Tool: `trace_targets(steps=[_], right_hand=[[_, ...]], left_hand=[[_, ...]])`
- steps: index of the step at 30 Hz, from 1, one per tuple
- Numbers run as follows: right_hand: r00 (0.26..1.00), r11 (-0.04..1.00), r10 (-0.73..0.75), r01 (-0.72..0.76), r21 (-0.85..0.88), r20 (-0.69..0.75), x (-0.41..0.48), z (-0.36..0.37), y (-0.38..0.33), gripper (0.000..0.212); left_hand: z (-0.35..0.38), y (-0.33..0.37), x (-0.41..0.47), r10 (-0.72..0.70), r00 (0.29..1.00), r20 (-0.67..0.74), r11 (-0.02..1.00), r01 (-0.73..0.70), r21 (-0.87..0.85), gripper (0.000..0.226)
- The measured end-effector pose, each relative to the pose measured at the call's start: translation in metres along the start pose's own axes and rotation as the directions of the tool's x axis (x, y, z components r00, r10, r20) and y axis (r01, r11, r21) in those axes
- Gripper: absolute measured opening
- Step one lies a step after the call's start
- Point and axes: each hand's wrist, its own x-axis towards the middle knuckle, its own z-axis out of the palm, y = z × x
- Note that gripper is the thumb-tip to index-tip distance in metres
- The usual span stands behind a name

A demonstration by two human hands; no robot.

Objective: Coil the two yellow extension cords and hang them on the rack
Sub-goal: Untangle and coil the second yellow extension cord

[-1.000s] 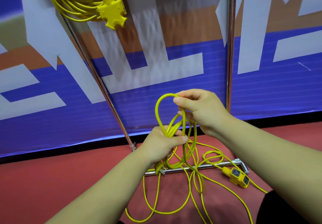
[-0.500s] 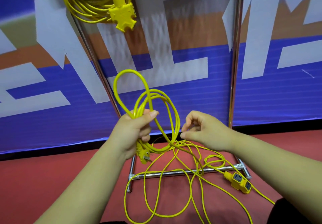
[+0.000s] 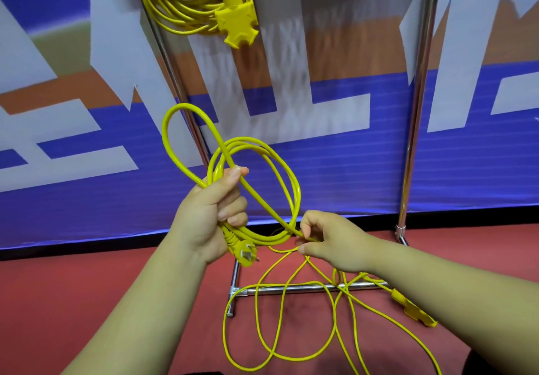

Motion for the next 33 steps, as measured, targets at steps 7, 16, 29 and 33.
trace_targets(steps=[7, 16, 29, 33], right_hand=[[0.986, 0.940, 0.134, -0.096, 0.326, -0.095, 0.005, 0.005, -0.014, 0.020], [0.676, 0.845, 0.381, 0.023, 0.535, -0.630, 0.017, -0.042, -0.020, 0.011], [0.684, 0.965, 0.074, -0.233, -0.121, -0.725, 0.017, -0.072, 0.007, 0.020], [0.928, 0.724, 0.371, -0.279, -0.630, 0.016, 0.009, -0.053, 0.019, 0.017]], left_hand=[[-0.035, 0.000, 0.009, -0.088, 0.975, -0.202, 0.983, 0.118, 0.140, 0.022], [-0.053, -0.029, 0.019, -0.372, 0.873, -0.315, 0.859, 0.452, 0.239, 0.043], [-0.020, -0.030, 0.013, -0.282, 0.951, -0.129, 0.885, 0.309, 0.349, 0.037], [-0.007, -0.026, 0.009, -0.192, 0.981, -0.028, 0.921, 0.190, 0.339, 0.035]])
